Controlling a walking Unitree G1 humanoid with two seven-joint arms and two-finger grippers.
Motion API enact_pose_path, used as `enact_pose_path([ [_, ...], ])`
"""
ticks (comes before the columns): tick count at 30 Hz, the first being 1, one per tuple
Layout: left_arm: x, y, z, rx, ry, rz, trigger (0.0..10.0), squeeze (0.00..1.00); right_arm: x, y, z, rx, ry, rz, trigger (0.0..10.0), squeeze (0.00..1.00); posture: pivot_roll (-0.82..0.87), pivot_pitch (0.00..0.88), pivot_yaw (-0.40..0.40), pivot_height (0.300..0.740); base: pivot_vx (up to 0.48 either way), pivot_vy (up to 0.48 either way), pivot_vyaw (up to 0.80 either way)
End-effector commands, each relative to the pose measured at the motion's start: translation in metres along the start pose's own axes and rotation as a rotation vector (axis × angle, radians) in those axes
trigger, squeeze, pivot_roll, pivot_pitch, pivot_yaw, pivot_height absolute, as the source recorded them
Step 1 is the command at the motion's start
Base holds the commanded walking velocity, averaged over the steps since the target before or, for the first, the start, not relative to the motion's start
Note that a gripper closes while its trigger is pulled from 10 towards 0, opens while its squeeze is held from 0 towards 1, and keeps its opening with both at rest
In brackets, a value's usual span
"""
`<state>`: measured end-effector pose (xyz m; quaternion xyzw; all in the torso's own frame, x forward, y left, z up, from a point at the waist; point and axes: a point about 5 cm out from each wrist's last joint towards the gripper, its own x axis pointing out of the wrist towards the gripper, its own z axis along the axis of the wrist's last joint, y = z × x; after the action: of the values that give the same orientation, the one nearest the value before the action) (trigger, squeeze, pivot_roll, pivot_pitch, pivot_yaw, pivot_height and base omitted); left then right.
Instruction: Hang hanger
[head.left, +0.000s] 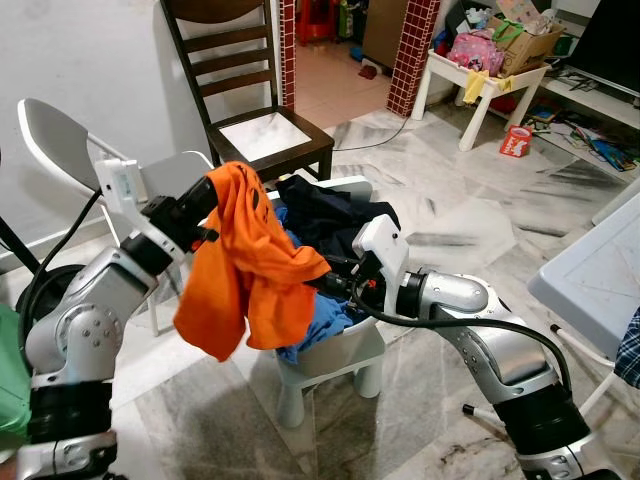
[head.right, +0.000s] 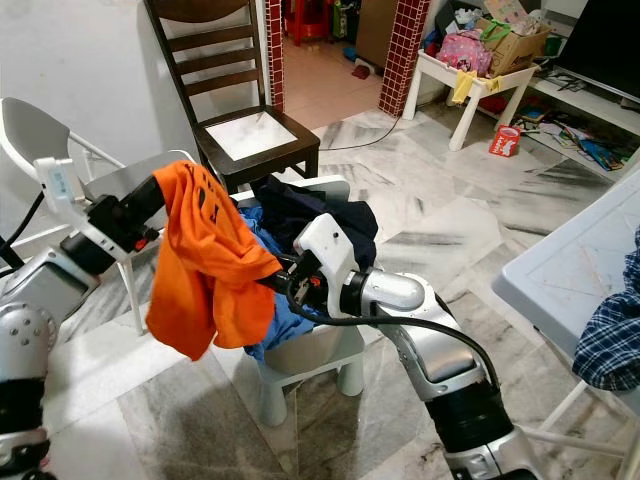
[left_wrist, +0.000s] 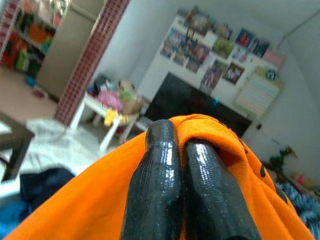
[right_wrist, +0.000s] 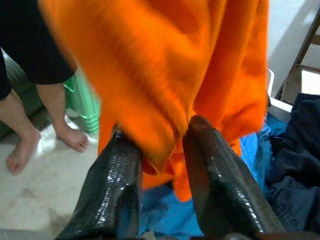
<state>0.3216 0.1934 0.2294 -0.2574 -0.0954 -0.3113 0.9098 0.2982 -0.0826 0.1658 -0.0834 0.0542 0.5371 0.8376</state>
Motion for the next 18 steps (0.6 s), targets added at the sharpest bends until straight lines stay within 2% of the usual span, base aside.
enact_pose_path([
  [1,-0.001,0.008,0.009,0.005,-0.045,0.054,0.0,0.00,-0.005,-0.002,-0.003,-0.026,0.020,0.006,10.0,1.00,-0.03,0.039,-0.018,0.740,0.000,0.000,0.00],
  [3,-0.003,0.015,0.013,-0.002,-0.079,0.095,0.0,0.00,-0.012,-0.006,-0.005,-0.042,0.039,-0.002,10.0,1.00,-0.03,0.039,-0.017,0.740,0.000,0.000,0.00],
  [6,-0.002,0.015,0.017,-0.008,-0.101,0.111,0.0,0.00,-0.018,-0.010,-0.010,-0.071,0.069,-0.014,10.0,1.00,-0.03,0.040,-0.015,0.740,0.000,0.000,0.00],
  [12,0.004,0.001,0.017,-0.116,-0.119,0.037,0.0,0.00,-0.031,-0.009,-0.019,-0.083,0.109,0.011,10.0,1.00,-0.03,0.044,-0.007,0.740,0.000,0.000,0.00],
  [15,0.006,-0.008,0.017,-0.176,-0.135,0.006,0.0,0.00,-0.033,-0.017,-0.020,-0.089,0.096,-0.059,10.0,1.00,-0.02,0.049,-0.003,0.740,0.000,0.000,0.00],
  [18,0.007,-0.014,0.015,-0.218,-0.139,-0.012,0.0,0.00,-0.030,-0.027,-0.017,-0.124,0.051,-0.179,10.0,1.00,-0.02,0.051,-0.003,0.740,0.000,0.000,0.00],
])
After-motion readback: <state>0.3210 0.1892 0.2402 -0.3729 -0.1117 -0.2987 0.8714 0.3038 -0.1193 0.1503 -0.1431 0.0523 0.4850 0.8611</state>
